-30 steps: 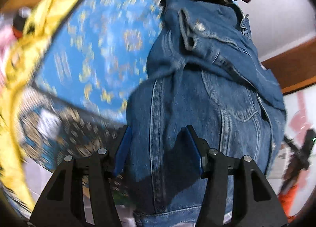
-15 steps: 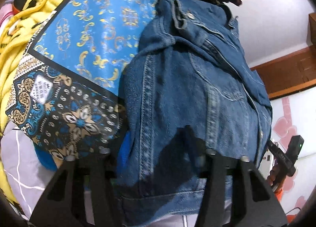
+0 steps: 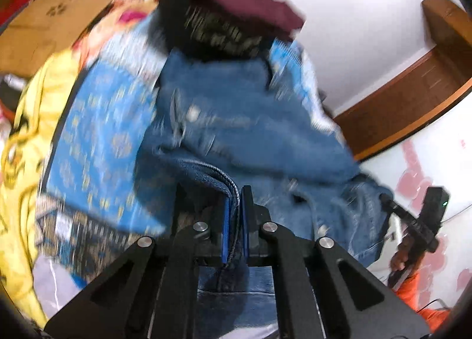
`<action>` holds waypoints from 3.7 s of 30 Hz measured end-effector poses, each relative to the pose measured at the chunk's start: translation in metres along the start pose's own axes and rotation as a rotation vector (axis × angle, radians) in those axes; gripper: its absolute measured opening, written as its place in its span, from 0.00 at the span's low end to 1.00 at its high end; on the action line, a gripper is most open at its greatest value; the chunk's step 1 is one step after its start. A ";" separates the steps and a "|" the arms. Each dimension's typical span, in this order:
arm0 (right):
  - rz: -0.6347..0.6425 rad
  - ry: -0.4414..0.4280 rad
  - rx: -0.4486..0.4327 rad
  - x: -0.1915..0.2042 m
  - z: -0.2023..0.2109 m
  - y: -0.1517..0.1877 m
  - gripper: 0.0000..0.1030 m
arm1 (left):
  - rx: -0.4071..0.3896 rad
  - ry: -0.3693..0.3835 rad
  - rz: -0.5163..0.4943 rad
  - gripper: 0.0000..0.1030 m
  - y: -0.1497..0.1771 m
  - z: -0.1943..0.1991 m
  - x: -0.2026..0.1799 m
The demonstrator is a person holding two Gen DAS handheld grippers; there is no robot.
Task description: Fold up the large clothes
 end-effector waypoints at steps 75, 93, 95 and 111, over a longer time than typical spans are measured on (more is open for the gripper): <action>-0.065 -0.026 -0.087 -0.008 -0.036 -0.089 0.11 | -0.143 -0.101 -0.192 0.08 -0.086 -0.018 -0.021; -0.314 0.055 0.063 -0.094 -0.138 -0.119 0.13 | -0.033 -0.331 -0.155 0.10 -0.145 -0.130 0.035; -0.348 0.037 0.076 -0.099 -0.139 -0.117 0.14 | -0.020 -0.351 -0.178 0.12 -0.141 -0.133 0.035; -0.083 0.183 0.005 -0.058 -0.069 -0.104 0.38 | -0.052 -0.391 -0.349 0.45 -0.116 -0.079 -0.016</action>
Point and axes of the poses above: each gripper's, at about its wrist camera, not at the fingertips, and z roughly against the way its jaws point, x to its left, y to its underside, the point moved 3 cm from there along -z, roughly the way its jaws point, and after that the axes turned 9 degrees about -z, right-handed, at the moved point
